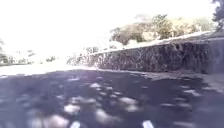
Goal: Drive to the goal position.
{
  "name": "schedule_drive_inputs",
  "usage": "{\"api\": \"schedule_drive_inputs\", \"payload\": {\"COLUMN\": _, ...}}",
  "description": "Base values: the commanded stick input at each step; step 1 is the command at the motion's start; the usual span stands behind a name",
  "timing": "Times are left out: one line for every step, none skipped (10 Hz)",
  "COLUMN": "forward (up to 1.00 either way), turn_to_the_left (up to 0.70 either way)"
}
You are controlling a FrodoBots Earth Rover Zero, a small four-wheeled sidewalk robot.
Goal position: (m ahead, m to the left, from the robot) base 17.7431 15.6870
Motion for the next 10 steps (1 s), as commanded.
{"api": "schedule_drive_inputs", "payload": {"forward": 1.0, "turn_to_the_left": 0.0}}
{"api": "schedule_drive_inputs", "payload": {"forward": 1.0, "turn_to_the_left": 0.0}}
{"api": "schedule_drive_inputs", "payload": {"forward": 1.0, "turn_to_the_left": 0.0}}
{"api": "schedule_drive_inputs", "payload": {"forward": 1.0, "turn_to_the_left": 0.0}}
{"api": "schedule_drive_inputs", "payload": {"forward": 1.0, "turn_to_the_left": 0.0}}
{"api": "schedule_drive_inputs", "payload": {"forward": 1.0, "turn_to_the_left": 0.0}}
{"api": "schedule_drive_inputs", "payload": {"forward": 1.0, "turn_to_the_left": 0.28}}
{"api": "schedule_drive_inputs", "payload": {"forward": 1.0, "turn_to_the_left": 0.13}}
{"api": "schedule_drive_inputs", "payload": {"forward": 1.0, "turn_to_the_left": 0.39}}
{"api": "schedule_drive_inputs", "payload": {"forward": 1.0, "turn_to_the_left": 0.29}}
